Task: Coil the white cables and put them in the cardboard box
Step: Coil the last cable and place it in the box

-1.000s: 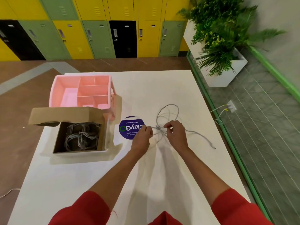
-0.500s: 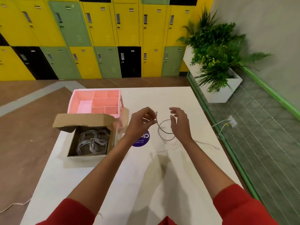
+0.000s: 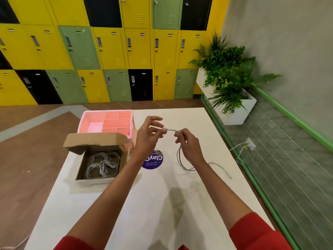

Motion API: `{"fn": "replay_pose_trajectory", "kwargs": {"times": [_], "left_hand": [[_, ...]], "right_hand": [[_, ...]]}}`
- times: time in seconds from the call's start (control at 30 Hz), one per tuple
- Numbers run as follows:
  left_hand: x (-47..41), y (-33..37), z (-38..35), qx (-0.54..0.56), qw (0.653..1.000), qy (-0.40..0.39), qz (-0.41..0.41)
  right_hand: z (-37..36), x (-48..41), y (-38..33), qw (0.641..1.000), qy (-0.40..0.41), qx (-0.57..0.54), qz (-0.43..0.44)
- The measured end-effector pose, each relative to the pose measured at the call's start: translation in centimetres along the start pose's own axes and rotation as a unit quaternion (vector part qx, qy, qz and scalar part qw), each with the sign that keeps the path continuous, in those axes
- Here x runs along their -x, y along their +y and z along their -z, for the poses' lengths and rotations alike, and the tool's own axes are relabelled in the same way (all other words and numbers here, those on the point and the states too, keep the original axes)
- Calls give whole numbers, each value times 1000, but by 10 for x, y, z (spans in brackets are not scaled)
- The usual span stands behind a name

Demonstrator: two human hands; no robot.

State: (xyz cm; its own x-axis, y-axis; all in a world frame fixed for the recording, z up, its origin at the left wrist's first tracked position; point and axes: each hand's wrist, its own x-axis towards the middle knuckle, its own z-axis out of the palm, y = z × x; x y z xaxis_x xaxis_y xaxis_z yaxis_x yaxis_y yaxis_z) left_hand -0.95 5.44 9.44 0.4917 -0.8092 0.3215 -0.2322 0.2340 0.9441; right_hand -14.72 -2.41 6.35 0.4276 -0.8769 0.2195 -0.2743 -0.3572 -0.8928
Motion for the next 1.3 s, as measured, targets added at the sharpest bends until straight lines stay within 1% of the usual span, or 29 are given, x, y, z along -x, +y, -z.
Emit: {"fn": "replay_pose_trajectory", "kwargs": {"times": [0.07, 0.13, 0.23, 0.3, 0.37, 0.47, 0.5, 0.57, 0.63, 0.7, 0.77, 0.83, 0.9, 0.97, 1.03, 1.1, 1.2, 1.27, 1.3], "left_hand": [[3, -2, 1, 6, 1000, 23, 1], [6, -2, 2, 17, 999, 38, 3], [11, -1, 6, 28, 998, 50, 16], [14, -2, 10, 22, 998, 41, 35], [18, 0, 13, 2, 997, -7, 75], [28, 6, 13, -19, 982, -128, 136], [32, 9, 12, -10, 974, -167, 154], [39, 14, 13, 59, 951, -233, 192], [43, 19, 14, 156, 924, -273, 219], [43, 23, 15, 238, 905, -270, 228], [41, 27, 17, 296, 895, -255, 216], [37, 32, 18, 321, 894, -240, 198], [34, 38, 19, 314, 904, -216, 195], [30, 39, 20, 290, 916, -190, 203], [26, 35, 21, 276, 926, -159, 203], [21, 26, 21, 275, 932, -108, 209], [19, 14, 21, 201, 954, -47, 217], [21, 11, 23, 140, 967, -40, 209], [22, 10, 24, 112, 972, -43, 203]], "right_hand": [[4, 4, 0, 1000, -13, 3, -4], [10, 6, 0, 999, -44, -3, -13], [18, 8, -4, 994, -97, -44, -28], [23, 11, -8, 993, -107, -53, -23], [26, 13, -14, 994, -91, -52, -5], [26, 14, -27, 996, -56, -67, 17], [25, 13, -30, 997, -41, -63, 28], [25, 11, -35, 998, -6, -42, 46], [24, 9, -37, 998, 28, -30, 49], [23, 8, -36, 997, 55, -20, 42], [21, 10, -34, 998, 58, 4, 24], [19, 12, -29, 999, 15, 45, 15], [16, 17, -26, 992, -71, 100, 15], [12, 23, -26, 978, -157, 141, 6], [7, 30, -28, 962, -213, 172, -5], [4, 37, -33, 945, -261, 197, -14], [6, 46, -45, 909, -345, 232, -22], [9, 51, -54, 891, -382, 244, -15], [11, 52, -58, 888, -388, 246, -8]]}}
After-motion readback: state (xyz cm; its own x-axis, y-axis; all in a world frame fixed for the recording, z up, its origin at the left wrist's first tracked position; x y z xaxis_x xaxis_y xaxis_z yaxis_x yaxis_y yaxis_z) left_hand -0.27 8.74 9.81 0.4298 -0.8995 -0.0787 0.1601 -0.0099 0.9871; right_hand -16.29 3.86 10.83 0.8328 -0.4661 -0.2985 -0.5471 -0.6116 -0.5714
